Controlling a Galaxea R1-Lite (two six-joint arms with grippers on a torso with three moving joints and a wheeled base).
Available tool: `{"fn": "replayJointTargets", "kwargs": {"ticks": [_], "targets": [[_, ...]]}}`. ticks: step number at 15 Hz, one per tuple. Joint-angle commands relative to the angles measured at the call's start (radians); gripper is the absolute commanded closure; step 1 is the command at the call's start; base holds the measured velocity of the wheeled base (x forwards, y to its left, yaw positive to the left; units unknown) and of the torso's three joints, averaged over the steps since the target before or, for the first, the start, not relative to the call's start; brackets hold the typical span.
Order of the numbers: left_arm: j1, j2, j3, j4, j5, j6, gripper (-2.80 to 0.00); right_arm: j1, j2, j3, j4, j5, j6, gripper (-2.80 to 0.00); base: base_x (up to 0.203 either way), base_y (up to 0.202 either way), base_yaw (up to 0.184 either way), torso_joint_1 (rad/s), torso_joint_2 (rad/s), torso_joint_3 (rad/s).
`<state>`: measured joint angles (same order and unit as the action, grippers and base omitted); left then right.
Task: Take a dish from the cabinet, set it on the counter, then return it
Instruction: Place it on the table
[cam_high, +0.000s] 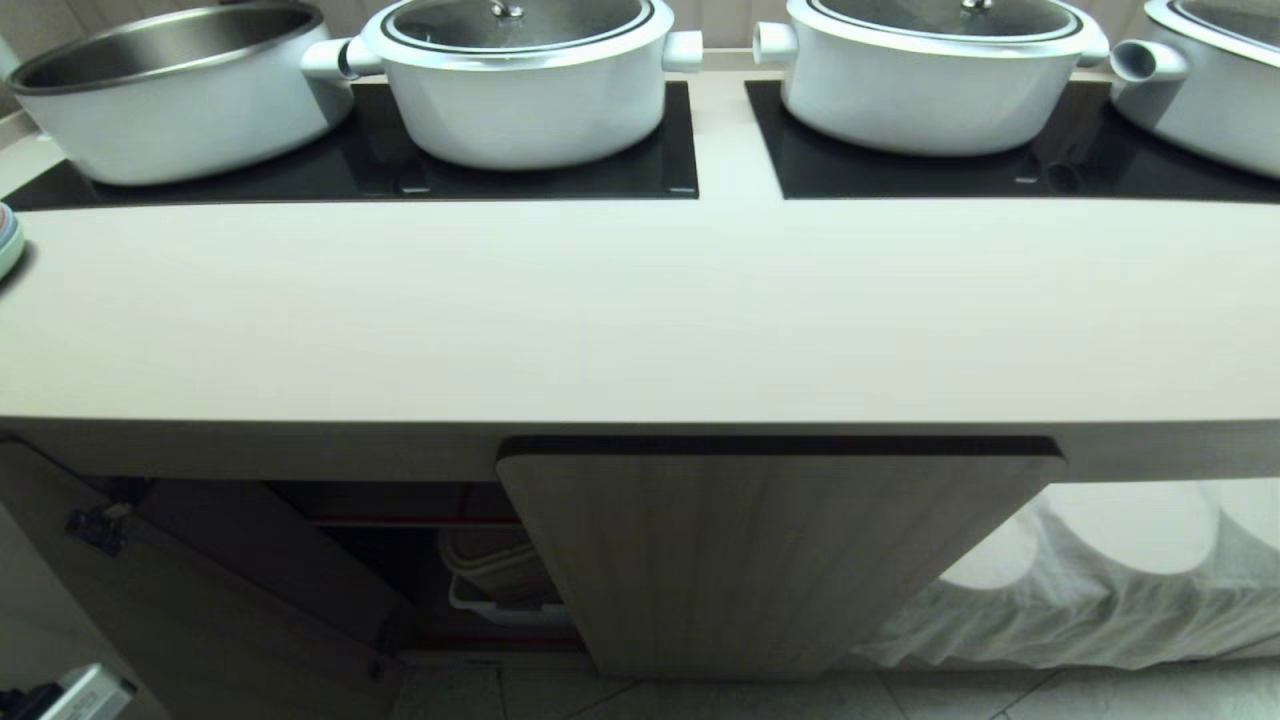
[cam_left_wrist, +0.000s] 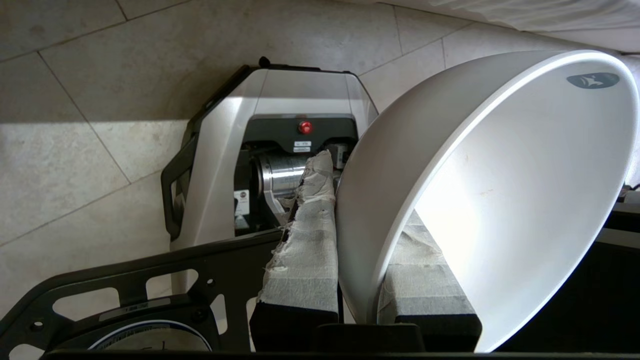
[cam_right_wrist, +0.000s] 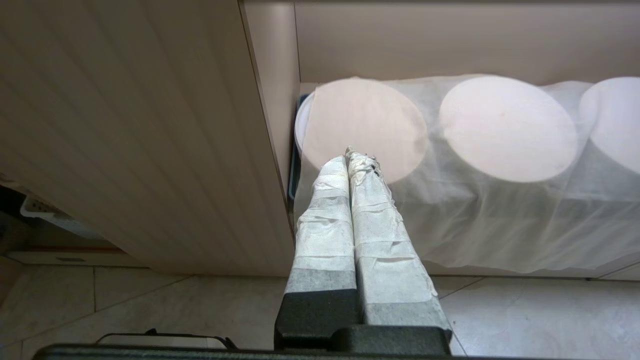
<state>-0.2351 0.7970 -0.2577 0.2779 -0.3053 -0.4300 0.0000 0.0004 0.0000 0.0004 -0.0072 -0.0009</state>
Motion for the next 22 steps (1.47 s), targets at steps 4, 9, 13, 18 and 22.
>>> {"fn": "replayJointTargets", "kwargs": {"ticks": [4,9,13,18,22], "targets": [[0.0,0.004,0.0,0.001,-0.003,-0.003,0.0,0.002,0.0,0.0,0.0,0.001,-0.001,0.0,0.0,0.0,0.0,0.253,-0.55,-0.295],[0.0,0.004,0.0,0.001,-0.003,-0.003,0.0,0.0,0.0,0.0,0.0,0.001,-0.001,0.0,0.0,0.0,0.0,0.277,-0.6,-0.315],[0.0,0.002,0.0,0.001,-0.003,-0.003,0.0,0.0,0.0,0.0,0.0,0.0,-0.001,0.0,0.0,0.0,0.0,0.235,-0.47,-0.252],[0.0,0.001,-0.002,0.001,-0.003,-0.003,0.0,0.0,0.0,0.0,0.0,0.0,-0.001,0.0,0.0,0.0,0.0,0.173,-0.34,-0.181],[0.0,-0.001,-0.002,0.001,-0.003,-0.003,0.0,0.002,0.0,0.0,0.0,0.0,-0.001,0.0,0.0,0.0,0.0,0.154,-0.32,-0.165]]}}
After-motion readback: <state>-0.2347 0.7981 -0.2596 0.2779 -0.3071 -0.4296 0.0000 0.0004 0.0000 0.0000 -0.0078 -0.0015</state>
